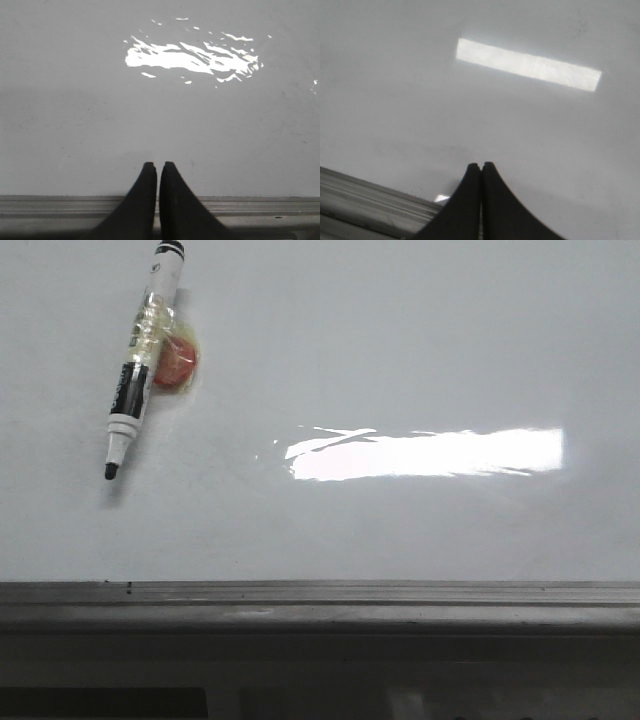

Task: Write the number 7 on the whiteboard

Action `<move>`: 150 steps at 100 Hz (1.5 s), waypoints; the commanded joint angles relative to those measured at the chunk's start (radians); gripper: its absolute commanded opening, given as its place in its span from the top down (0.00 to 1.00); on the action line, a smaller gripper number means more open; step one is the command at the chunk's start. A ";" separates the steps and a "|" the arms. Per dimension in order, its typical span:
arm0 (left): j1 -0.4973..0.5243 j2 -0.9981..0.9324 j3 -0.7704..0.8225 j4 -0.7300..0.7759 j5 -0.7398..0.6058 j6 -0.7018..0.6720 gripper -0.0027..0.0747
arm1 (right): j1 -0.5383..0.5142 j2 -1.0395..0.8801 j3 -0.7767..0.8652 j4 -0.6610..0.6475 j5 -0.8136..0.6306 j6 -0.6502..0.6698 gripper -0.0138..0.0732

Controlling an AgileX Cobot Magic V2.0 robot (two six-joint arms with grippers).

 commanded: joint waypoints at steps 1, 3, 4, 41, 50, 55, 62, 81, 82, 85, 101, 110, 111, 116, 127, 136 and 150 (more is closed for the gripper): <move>0.000 -0.027 0.024 -0.010 -0.052 -0.006 0.99 | -0.004 -0.016 0.015 -0.016 -0.023 -0.001 0.92; 0.000 -0.027 0.024 -0.010 -0.052 -0.006 0.99 | -0.004 -0.016 0.015 -0.016 -0.023 -0.001 0.92; 0.000 -0.027 0.024 -0.010 -0.052 -0.006 0.99 | -0.004 -0.016 0.015 -0.016 -0.023 -0.001 0.92; 0.000 -0.027 0.024 -0.010 -0.052 -0.006 0.99 | -0.004 -0.016 0.015 -0.016 -0.023 -0.001 0.92; 0.000 -0.027 0.024 -0.010 -0.052 -0.006 0.99 | -0.004 -0.016 0.015 -0.016 -0.023 -0.001 0.92; 0.000 -0.027 0.024 -0.010 -0.052 -0.006 0.99 | -0.004 -0.016 0.015 -0.016 -0.023 -0.001 0.92; 0.000 -0.027 0.024 -0.010 -0.052 -0.006 0.99 | -0.004 -0.016 0.015 -0.016 -0.021 -0.001 0.92; 0.000 -0.027 0.024 -0.010 -0.052 -0.006 0.99 | -0.004 -0.016 0.015 -0.018 -0.027 -0.001 0.92; 0.000 -0.027 0.024 -0.010 -0.052 -0.006 0.99 | -0.004 -0.016 0.015 -0.018 -0.025 -0.001 0.92; 0.000 -0.027 0.024 -0.010 -0.052 -0.006 0.99 | -0.004 -0.016 0.015 -0.018 -0.024 -0.001 0.92; 0.000 -0.027 0.024 0.016 -0.052 0.000 0.99 | -0.004 -0.016 0.015 -0.018 -0.070 -0.001 0.92; 0.000 -0.027 0.024 0.012 -0.052 0.000 0.99 | -0.004 -0.016 0.015 -0.018 -0.167 -0.001 0.92; 0.000 -0.027 0.024 0.003 -0.054 0.000 0.99 | -0.004 -0.016 0.015 -0.018 -0.186 -0.001 0.92; 0.000 -0.027 0.024 -0.055 -0.068 0.000 0.99 | -0.004 -0.016 0.015 -0.018 -0.252 -0.001 0.92; 0.000 -0.027 0.024 -0.440 -0.148 0.000 0.99 | -0.004 -0.016 0.015 0.082 -0.423 0.021 0.92; 0.000 -0.027 0.024 -0.708 -0.212 0.000 0.99 | -0.004 -0.016 0.015 0.284 -0.489 0.061 0.92; 0.000 -0.027 0.024 -0.882 -0.317 0.000 0.99 | -0.004 -0.016 0.015 0.502 -0.457 0.061 0.91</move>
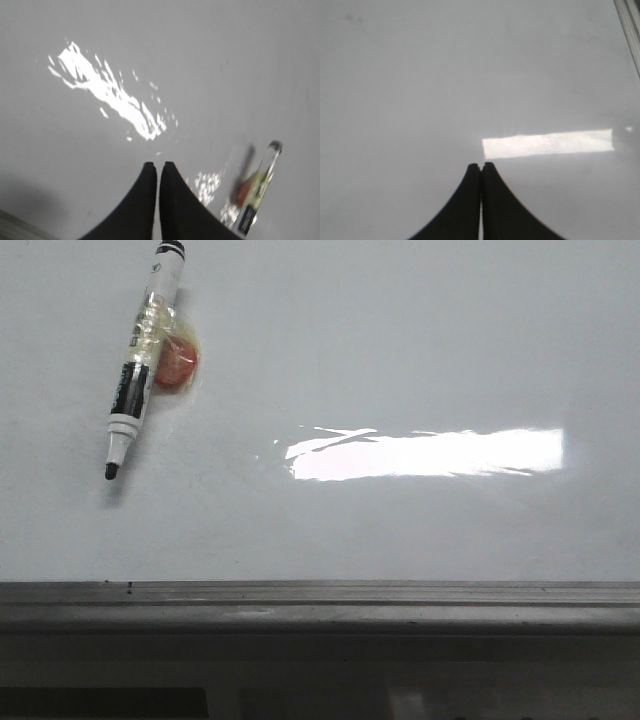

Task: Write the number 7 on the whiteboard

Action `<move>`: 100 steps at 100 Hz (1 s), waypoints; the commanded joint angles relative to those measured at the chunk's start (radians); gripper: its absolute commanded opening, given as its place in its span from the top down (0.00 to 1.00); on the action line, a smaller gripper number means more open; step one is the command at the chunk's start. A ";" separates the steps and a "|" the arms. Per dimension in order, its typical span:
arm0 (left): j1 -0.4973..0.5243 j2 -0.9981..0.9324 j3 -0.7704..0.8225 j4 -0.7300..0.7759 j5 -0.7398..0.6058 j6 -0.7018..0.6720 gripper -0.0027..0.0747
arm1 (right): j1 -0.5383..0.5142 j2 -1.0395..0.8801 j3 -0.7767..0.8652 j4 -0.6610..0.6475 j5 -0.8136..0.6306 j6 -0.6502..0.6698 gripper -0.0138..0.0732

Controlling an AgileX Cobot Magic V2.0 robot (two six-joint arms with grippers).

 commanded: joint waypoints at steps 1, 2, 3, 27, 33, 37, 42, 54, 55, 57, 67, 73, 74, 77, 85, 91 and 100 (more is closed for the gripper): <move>0.000 -0.027 0.022 -0.144 -0.127 0.000 0.99 | -0.004 -0.016 0.015 0.149 -0.079 0.006 0.91; 0.000 -0.027 0.022 -0.151 -0.127 0.000 0.99 | -0.004 -0.016 0.015 0.159 -0.079 0.006 0.91; 0.000 -0.027 0.022 -0.166 -0.133 0.000 0.99 | -0.004 -0.016 0.015 0.181 -0.079 0.006 0.91; 0.000 -0.007 -0.061 -0.059 -0.040 0.005 0.99 | -0.004 -0.014 -0.163 0.298 0.146 0.006 0.91; 0.000 0.025 -0.128 0.056 0.047 0.005 0.99 | -0.004 -0.001 -0.252 0.281 0.273 -0.032 0.91; 0.000 0.060 -0.179 0.153 0.119 0.005 0.99 | -0.004 0.021 -0.312 0.267 0.346 -0.091 0.91; 0.000 0.113 -0.242 0.265 0.207 0.005 0.99 | -0.004 0.057 -0.380 0.250 0.452 -0.154 0.91; 0.000 0.266 -0.382 0.433 0.376 0.115 0.96 | -0.004 0.170 -0.507 0.230 0.656 -0.189 0.91; 0.000 0.284 -0.389 0.439 0.388 0.135 0.94 | -0.004 0.176 -0.513 0.229 0.663 -0.189 0.91; 0.000 0.311 -0.409 0.441 0.405 0.154 0.90 | -0.004 0.196 -0.529 0.226 0.682 -0.189 0.90; 0.000 0.426 -0.481 0.441 0.431 0.245 0.68 | 0.000 0.269 -0.580 0.219 0.730 -0.189 0.74; 0.000 0.478 -0.505 0.437 0.432 0.265 0.52 | 0.012 0.279 -0.586 0.219 0.723 -0.189 0.58; 0.000 0.490 -0.509 0.435 0.432 0.265 0.50 | 0.014 0.279 -0.586 0.219 0.723 -0.189 0.54; 0.000 0.512 -0.516 0.423 0.432 0.265 0.44 | 0.020 0.281 -0.586 0.219 0.723 -0.189 0.47; -0.023 0.556 -0.527 0.379 0.428 0.265 0.37 | 0.037 0.281 -0.588 0.219 0.726 -0.189 0.31; -0.051 0.571 -0.527 0.329 0.427 0.270 0.38 | 0.045 0.281 -0.588 0.219 0.722 -0.189 0.28; -0.108 0.599 -0.527 0.263 0.431 0.351 0.41 | 0.047 0.281 -0.588 0.219 0.713 -0.189 0.28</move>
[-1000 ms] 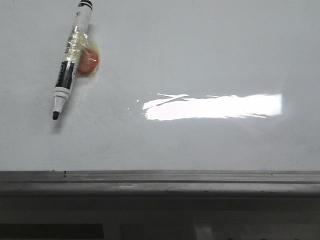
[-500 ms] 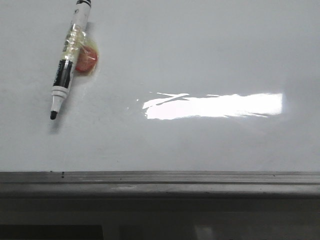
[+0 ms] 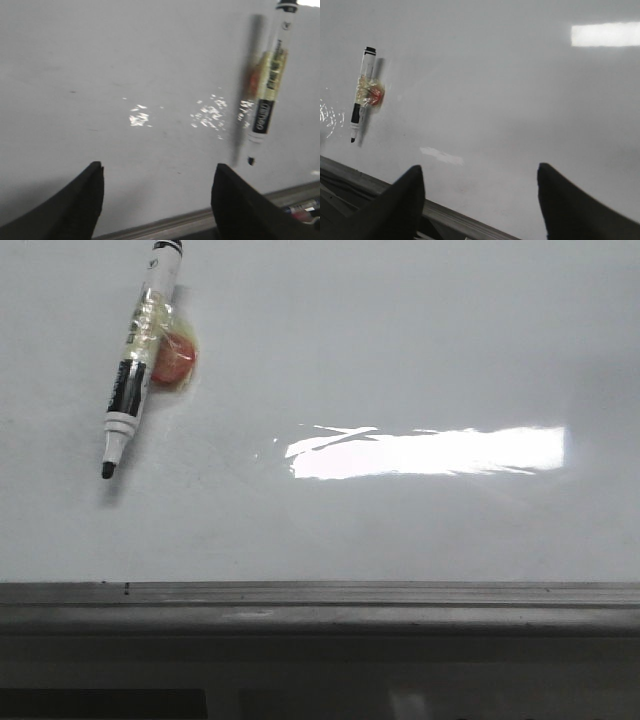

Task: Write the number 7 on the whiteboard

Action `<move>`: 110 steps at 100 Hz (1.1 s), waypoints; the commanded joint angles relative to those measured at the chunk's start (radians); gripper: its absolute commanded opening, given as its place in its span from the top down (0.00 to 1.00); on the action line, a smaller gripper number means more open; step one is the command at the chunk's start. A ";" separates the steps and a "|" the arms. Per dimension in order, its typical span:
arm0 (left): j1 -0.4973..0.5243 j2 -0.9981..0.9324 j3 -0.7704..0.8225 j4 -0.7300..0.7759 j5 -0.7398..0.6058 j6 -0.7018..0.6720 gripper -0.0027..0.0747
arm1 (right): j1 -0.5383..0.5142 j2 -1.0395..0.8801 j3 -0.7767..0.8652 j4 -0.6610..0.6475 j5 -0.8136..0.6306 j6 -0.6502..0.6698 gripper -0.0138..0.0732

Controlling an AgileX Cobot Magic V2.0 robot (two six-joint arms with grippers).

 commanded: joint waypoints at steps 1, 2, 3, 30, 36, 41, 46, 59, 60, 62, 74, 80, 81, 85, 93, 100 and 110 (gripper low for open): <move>-0.053 0.032 -0.038 -0.098 -0.047 0.076 0.42 | 0.003 0.020 -0.033 0.012 -0.073 -0.014 0.28; -0.063 0.032 -0.038 -0.103 -0.047 0.082 0.42 | 0.003 0.020 -0.033 0.012 -0.074 -0.014 0.28; -0.068 0.037 -0.038 -0.111 -0.047 0.087 0.43 | 0.003 0.020 -0.033 0.012 -0.077 -0.014 0.28; -0.247 0.164 -0.038 -0.179 -0.211 0.109 0.44 | 0.003 0.024 -0.033 0.012 -0.122 -0.014 0.28; -0.277 0.203 -0.038 -0.195 -0.258 0.109 0.44 | 0.003 0.024 -0.033 0.012 -0.122 -0.014 0.28; -0.302 0.244 -0.038 -0.206 -0.298 0.109 0.44 | 0.003 0.024 -0.033 0.012 -0.122 -0.014 0.28; -0.327 0.277 -0.040 -0.208 -0.326 0.109 0.44 | 0.003 0.024 -0.033 0.012 -0.122 -0.014 0.28; -0.385 0.361 -0.063 -0.213 -0.389 0.109 0.44 | 0.003 0.024 -0.033 0.012 -0.120 -0.014 0.28; -0.388 0.370 -0.065 -0.213 -0.397 0.109 0.44 | 0.003 0.024 -0.033 0.012 -0.120 -0.014 0.28; -0.395 0.382 -0.071 -0.217 -0.405 0.109 0.44 | 0.003 0.024 -0.033 0.012 -0.120 -0.014 0.28; -0.419 0.438 -0.096 -0.223 -0.461 0.109 0.44 | 0.003 0.024 -0.033 0.011 -0.120 -0.014 0.28; -0.422 0.462 -0.104 -0.226 -0.485 0.109 0.44 | 0.003 0.024 -0.033 0.011 -0.118 -0.014 0.28; -0.422 0.468 -0.104 -0.226 -0.486 0.109 0.44 | 0.003 0.024 -0.033 0.011 -0.118 -0.014 0.28; -0.422 0.485 -0.108 -0.226 -0.491 0.109 0.44 | 0.003 0.024 -0.033 0.011 -0.116 -0.014 0.28; -0.422 0.512 -0.109 -0.226 -0.498 0.109 0.45 | 0.003 0.024 -0.033 0.010 -0.116 -0.014 0.28; -0.422 0.533 -0.109 -0.226 -0.489 0.109 0.51 | 0.003 0.024 -0.033 0.010 -0.116 -0.014 0.28; -0.422 0.553 -0.109 -0.226 -0.467 0.109 0.68 | 0.003 0.024 -0.033 0.010 -0.116 -0.014 0.28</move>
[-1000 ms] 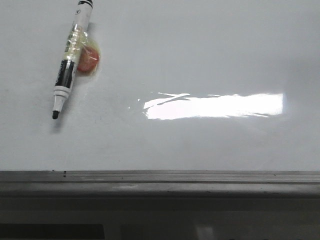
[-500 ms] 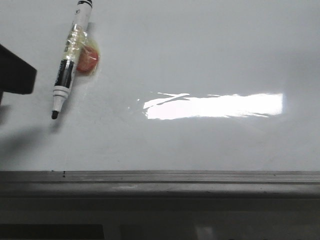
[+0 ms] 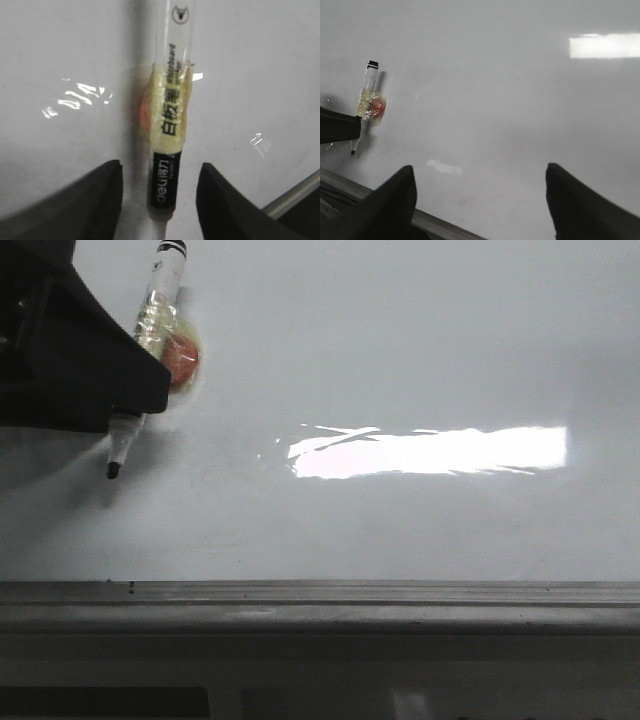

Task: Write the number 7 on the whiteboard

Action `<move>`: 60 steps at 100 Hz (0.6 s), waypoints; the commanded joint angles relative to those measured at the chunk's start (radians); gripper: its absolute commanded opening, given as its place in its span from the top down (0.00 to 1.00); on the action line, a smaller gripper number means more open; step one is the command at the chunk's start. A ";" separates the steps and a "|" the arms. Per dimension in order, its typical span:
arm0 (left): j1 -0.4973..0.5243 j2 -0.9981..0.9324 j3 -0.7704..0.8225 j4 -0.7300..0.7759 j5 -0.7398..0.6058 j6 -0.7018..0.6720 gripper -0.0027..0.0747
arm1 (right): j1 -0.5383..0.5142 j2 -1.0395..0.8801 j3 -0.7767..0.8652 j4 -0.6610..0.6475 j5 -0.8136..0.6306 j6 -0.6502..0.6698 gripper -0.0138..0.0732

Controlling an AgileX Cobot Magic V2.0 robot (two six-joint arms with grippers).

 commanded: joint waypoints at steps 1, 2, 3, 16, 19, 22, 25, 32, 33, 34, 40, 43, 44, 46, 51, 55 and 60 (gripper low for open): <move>-0.002 0.029 -0.016 -0.001 -0.037 0.004 0.69 | 0.001 0.020 -0.033 0.012 -0.071 -0.012 0.28; -0.002 0.029 -0.016 -0.001 -0.035 0.004 0.70 | 0.001 0.020 -0.033 0.012 -0.071 -0.012 0.28; -0.002 0.030 -0.016 -0.001 -0.030 0.004 0.75 | 0.001 0.020 -0.033 0.012 -0.071 -0.012 0.28; -0.002 0.026 -0.016 0.001 0.023 0.004 0.99 | 0.010 0.020 -0.033 0.012 -0.071 -0.012 0.28; -0.002 0.026 -0.018 0.001 0.033 0.004 0.99 | 0.015 0.020 -0.033 0.012 -0.071 -0.012 0.28; -0.002 0.024 -0.018 0.001 0.046 0.004 0.99 | 0.021 0.020 -0.033 0.012 -0.073 -0.012 0.28; -0.002 0.023 -0.018 0.001 0.062 0.004 0.99 | 0.030 0.020 -0.033 0.012 -0.077 -0.012 0.28; -0.002 0.009 -0.018 0.001 0.111 0.025 0.99 | 0.046 0.020 -0.037 0.012 -0.079 -0.059 0.28; -0.002 0.007 -0.018 -0.002 0.122 0.033 0.99 | 0.048 0.020 -0.040 0.012 -0.079 -0.076 0.28; -0.002 0.003 -0.018 -0.008 0.128 0.051 0.99 | 0.052 0.020 -0.039 0.012 -0.079 -0.085 0.28; -0.004 -0.020 -0.018 -0.050 0.180 0.153 0.99 | 0.067 0.022 -0.042 0.025 -0.081 -0.165 0.28; -0.004 -0.038 -0.018 -0.096 0.208 0.242 0.99 | 0.075 0.026 -0.042 0.040 -0.083 -0.197 0.28; -0.004 -0.042 -0.018 -0.107 0.208 0.263 0.99 | 0.081 0.026 -0.042 0.050 -0.083 -0.212 0.28; -0.004 -0.055 -0.018 -0.145 0.225 0.327 0.99 | 0.089 0.032 -0.042 0.064 -0.083 -0.228 0.28; -0.004 -0.089 -0.018 -0.247 0.260 0.496 0.99 | 0.111 0.048 -0.042 0.102 -0.079 -0.283 0.28; -0.004 -0.123 -0.018 -0.360 0.299 0.656 0.99 | 0.135 0.067 -0.042 0.136 -0.077 -0.320 0.28; -0.004 -0.148 -0.016 -0.452 0.332 0.836 0.99 | 0.167 0.093 -0.042 0.176 -0.069 -0.381 0.28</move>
